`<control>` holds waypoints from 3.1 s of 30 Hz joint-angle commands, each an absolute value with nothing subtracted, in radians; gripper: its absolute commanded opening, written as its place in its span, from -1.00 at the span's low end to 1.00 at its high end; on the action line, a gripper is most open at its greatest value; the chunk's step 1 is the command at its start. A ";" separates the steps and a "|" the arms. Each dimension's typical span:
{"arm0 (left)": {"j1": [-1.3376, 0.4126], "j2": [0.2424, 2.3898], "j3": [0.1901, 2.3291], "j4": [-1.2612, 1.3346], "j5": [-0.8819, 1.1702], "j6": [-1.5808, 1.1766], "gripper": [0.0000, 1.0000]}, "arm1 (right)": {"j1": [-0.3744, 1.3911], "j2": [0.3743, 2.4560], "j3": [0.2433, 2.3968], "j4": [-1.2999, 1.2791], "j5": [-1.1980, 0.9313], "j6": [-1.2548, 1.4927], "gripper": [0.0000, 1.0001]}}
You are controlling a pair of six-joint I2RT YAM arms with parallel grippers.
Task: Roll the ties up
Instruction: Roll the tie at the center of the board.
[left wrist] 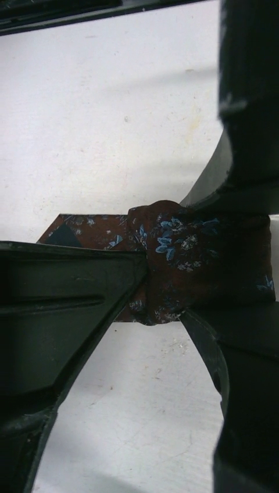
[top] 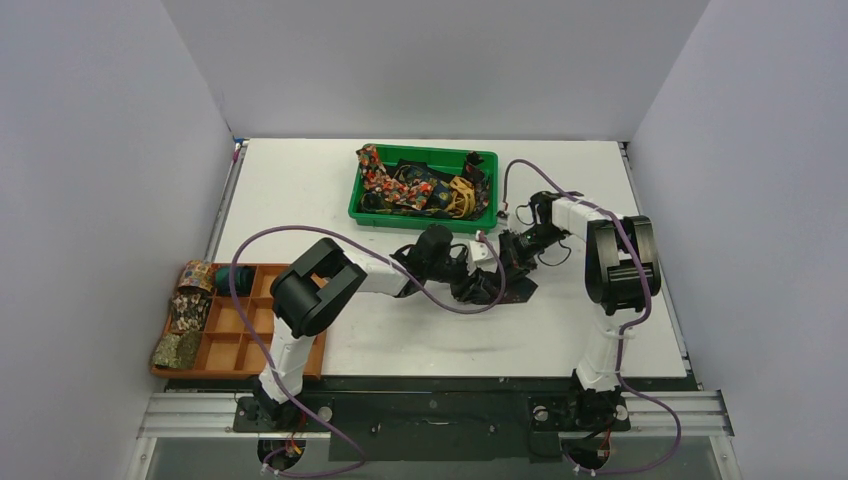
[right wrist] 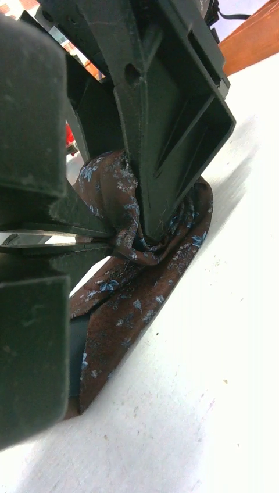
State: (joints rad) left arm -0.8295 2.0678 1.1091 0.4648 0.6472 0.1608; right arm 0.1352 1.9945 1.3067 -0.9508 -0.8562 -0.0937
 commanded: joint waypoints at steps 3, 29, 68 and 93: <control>-0.867 2.092 1.142 0.334 0.596 0.249 -0.47 | 0.134 1.978 1.294 -0.909 -0.785 -0.140 -1.00; -0.879 2.108 1.167 0.130 0.512 0.336 -0.35 | 0.188 1.891 1.282 -0.955 -1.019 -0.037 -0.02; -0.860 2.168 1.265 0.374 0.611 0.240 -0.46 | 0.029 2.078 1.326 -0.980 -0.701 -0.226 -1.00; -0.879 2.165 1.273 0.169 0.498 0.286 -0.40 | 0.171 1.952 1.320 -0.988 -0.590 -0.109 -0.40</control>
State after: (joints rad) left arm -0.8829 2.1414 1.2758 0.2996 0.5652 0.2729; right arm 0.1616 1.8824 1.3075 -1.0180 -0.7498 -0.0776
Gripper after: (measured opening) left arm 0.364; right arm 0.412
